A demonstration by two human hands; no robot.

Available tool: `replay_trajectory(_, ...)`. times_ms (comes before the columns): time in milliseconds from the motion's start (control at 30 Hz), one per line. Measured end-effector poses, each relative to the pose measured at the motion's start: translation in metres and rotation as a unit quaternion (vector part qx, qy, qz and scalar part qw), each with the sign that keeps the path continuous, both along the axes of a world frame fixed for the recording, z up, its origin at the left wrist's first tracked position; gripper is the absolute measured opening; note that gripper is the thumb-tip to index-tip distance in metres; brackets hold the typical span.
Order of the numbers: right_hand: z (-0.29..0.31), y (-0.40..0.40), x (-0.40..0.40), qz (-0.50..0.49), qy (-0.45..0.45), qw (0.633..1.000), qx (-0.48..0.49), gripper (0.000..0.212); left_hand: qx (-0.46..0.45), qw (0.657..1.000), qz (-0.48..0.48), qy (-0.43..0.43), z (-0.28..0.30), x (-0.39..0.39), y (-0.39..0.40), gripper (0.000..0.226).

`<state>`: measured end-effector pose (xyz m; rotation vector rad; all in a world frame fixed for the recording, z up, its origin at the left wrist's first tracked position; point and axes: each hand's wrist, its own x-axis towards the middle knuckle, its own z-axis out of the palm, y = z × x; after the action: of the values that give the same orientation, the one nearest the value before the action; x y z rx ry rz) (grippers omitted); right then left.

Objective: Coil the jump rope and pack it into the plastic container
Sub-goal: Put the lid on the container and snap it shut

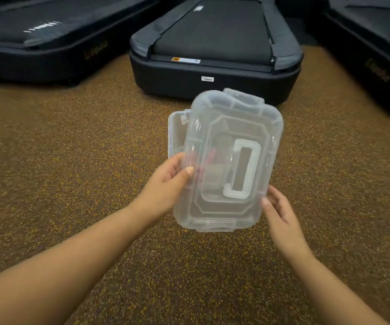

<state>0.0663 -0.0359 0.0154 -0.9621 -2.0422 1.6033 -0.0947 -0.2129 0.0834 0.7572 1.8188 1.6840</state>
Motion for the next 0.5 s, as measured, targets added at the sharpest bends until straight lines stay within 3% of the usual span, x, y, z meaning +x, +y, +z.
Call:
replay_trajectory(100, 0.004, -0.001, -0.007, -0.016, 0.011, 1.0, 0.008, 0.043, 0.027, 0.994, 0.032, -0.096, -0.003, -0.01, 0.007, 0.026)
replay_trajectory(200, 0.01, 0.002, -0.016, -0.039, 0.039, 0.998, 0.0, 0.038, 0.033, 0.99, 0.056, -0.127, -0.01, -0.025, 0.011, 0.03)
replay_trajectory(367, 0.024, 0.007, -0.046, -0.043, 0.037, 0.995, 0.087, 0.034, 0.02, 0.996, 0.084, -0.021, -0.008, -0.049, 0.028, 0.036)
replay_trajectory(500, 0.037, 0.017, -0.087, -0.066, 0.028, 0.989, 0.131, 0.02, -0.034, 0.992, 0.123, -0.004, -0.017, -0.073, 0.045, 0.05)
